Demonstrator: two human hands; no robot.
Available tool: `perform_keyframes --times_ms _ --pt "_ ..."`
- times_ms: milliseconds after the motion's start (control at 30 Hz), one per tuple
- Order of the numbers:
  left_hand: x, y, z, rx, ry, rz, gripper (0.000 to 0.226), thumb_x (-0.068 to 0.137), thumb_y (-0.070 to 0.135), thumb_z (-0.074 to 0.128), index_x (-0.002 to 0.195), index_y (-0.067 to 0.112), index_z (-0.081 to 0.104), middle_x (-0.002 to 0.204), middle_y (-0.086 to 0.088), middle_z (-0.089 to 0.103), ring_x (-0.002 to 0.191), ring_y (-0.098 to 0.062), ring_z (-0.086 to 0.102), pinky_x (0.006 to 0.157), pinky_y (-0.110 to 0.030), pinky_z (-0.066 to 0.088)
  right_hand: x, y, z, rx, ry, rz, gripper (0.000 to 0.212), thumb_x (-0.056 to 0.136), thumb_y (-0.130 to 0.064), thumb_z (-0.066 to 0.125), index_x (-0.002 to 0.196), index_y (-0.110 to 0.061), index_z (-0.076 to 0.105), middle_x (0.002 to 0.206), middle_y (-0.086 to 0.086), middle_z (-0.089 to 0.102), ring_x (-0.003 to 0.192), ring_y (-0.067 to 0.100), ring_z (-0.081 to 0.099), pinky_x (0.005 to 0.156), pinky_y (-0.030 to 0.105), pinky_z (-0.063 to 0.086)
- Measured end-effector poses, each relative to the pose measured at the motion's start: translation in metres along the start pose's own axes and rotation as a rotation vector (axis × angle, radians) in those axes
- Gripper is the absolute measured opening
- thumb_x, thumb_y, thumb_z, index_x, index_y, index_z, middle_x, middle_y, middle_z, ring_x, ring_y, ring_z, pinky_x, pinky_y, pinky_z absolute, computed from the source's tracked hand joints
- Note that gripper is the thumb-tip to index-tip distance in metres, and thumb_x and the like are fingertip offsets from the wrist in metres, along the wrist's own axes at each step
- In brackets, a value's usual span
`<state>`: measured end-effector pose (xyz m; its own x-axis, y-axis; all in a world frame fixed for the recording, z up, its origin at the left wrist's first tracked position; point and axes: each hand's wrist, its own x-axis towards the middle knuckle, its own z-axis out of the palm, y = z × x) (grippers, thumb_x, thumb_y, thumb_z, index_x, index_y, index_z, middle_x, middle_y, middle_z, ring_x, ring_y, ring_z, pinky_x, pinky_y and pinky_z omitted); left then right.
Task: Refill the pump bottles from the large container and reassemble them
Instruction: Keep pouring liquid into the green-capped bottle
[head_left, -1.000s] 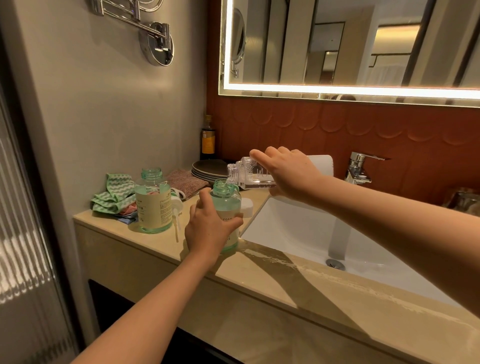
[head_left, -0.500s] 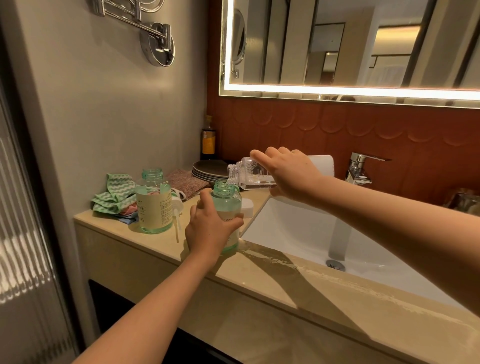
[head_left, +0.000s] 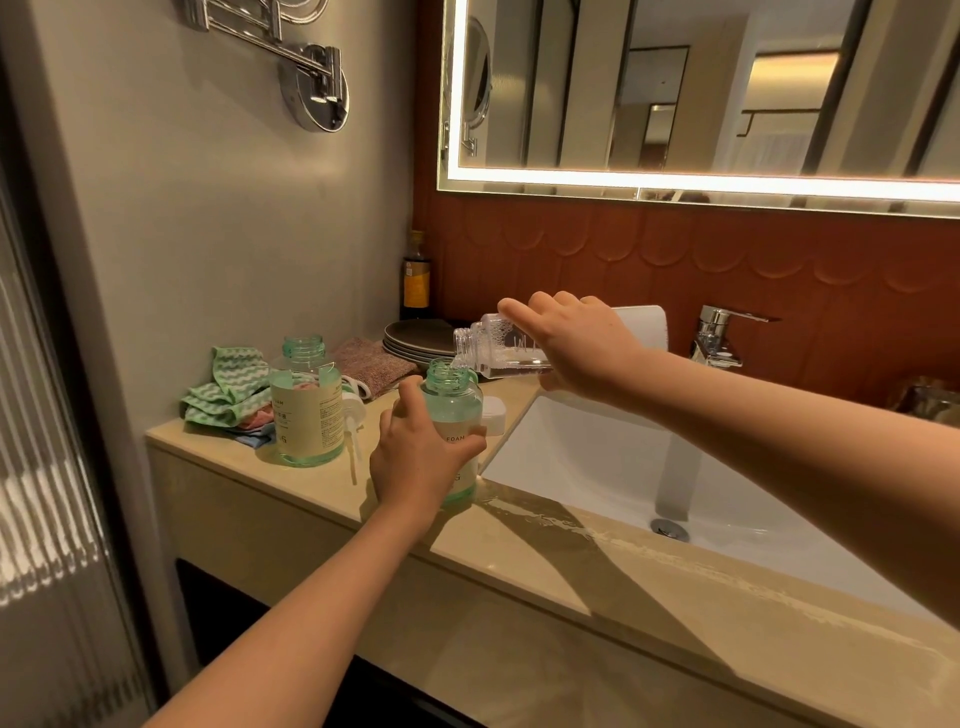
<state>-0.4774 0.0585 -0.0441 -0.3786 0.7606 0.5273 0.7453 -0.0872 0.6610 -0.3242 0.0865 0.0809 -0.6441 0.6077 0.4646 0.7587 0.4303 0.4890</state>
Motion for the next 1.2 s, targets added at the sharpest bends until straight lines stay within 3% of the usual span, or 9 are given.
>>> perform_keyframes --times_ms 1200 --pt "-0.0009 0.0015 -0.0011 0.001 -0.004 -0.004 0.081 0.072 0.047 0.071 0.131 0.020 0.023 0.126 -0.008 0.051 0.114 -0.026 0.047 0.076 -0.038 0.049 0.0033 0.0002 -0.0018 -0.041 -0.004 -0.023 0.074 0.086 -0.016 0.063 0.145 -0.020 0.019 0.120 0.010 0.049 0.097 0.020 0.045 0.080 0.030 0.038"
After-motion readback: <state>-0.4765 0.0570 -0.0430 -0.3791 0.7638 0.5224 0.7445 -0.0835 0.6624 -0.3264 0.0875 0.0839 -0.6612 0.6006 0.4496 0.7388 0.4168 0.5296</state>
